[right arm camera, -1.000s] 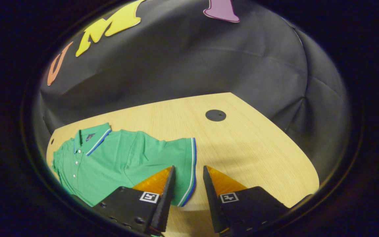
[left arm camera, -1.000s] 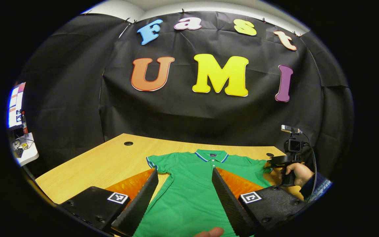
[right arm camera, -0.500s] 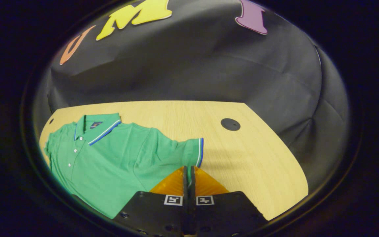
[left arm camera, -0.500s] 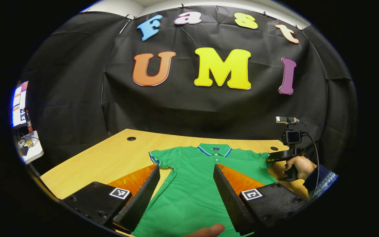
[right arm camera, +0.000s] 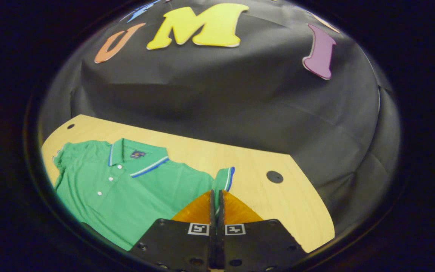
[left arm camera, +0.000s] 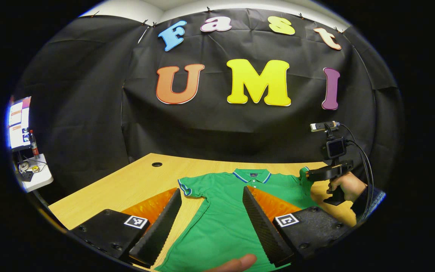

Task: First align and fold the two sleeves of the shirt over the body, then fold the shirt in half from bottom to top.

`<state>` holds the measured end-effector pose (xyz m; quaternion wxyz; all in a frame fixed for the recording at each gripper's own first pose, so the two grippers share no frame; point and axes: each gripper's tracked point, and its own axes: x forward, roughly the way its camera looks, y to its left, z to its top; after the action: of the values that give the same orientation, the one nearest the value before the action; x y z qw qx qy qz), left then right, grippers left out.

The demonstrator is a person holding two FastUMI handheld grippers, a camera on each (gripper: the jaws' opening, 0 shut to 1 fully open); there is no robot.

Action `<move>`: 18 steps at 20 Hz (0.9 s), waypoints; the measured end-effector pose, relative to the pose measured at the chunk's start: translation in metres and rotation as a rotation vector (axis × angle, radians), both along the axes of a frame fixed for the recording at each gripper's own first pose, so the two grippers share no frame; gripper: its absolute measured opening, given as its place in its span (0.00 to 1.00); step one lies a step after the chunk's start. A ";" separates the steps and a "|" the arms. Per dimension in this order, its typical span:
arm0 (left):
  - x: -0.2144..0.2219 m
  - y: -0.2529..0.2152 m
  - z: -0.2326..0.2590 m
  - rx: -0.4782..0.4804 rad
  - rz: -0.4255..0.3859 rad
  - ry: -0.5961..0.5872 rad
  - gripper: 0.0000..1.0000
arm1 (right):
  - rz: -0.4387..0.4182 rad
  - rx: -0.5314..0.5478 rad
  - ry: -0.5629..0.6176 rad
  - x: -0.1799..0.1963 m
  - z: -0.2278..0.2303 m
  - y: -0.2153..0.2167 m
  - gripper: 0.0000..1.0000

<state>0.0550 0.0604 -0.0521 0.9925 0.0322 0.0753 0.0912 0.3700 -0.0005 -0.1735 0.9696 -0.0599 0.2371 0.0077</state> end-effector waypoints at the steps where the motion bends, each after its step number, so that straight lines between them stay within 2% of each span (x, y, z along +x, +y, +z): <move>1: -0.002 0.005 -0.002 0.000 0.009 0.003 1.00 | 0.023 -0.019 -0.015 0.000 0.004 0.012 0.00; 6: 0.003 0.017 -0.005 0.003 0.038 0.017 1.00 | 0.145 -0.047 -0.078 -0.010 0.019 0.084 0.00; 7: 0.003 0.021 -0.005 0.006 0.050 0.017 1.00 | 0.169 -0.041 -0.081 -0.011 0.020 0.096 0.03; 9: 0.004 0.032 -0.003 0.014 0.083 0.010 1.00 | 0.200 -0.013 -0.098 -0.020 0.030 0.111 0.50; 11: 0.004 0.036 0.001 0.012 0.094 -0.003 1.00 | 0.195 0.027 -0.129 -0.031 0.047 0.109 0.96; 16: 0.007 0.030 0.003 -0.049 0.060 0.000 1.00 | 0.182 0.124 -0.231 -0.078 0.111 0.086 0.95; 18: 0.018 0.032 0.010 -0.037 0.050 0.009 1.00 | 0.173 0.154 -0.265 -0.108 0.132 0.070 0.95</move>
<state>0.0734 0.0920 -0.0420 0.9899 0.0125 0.0822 0.1145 0.2616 0.0692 -0.0413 0.9898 -0.0060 0.0998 0.1014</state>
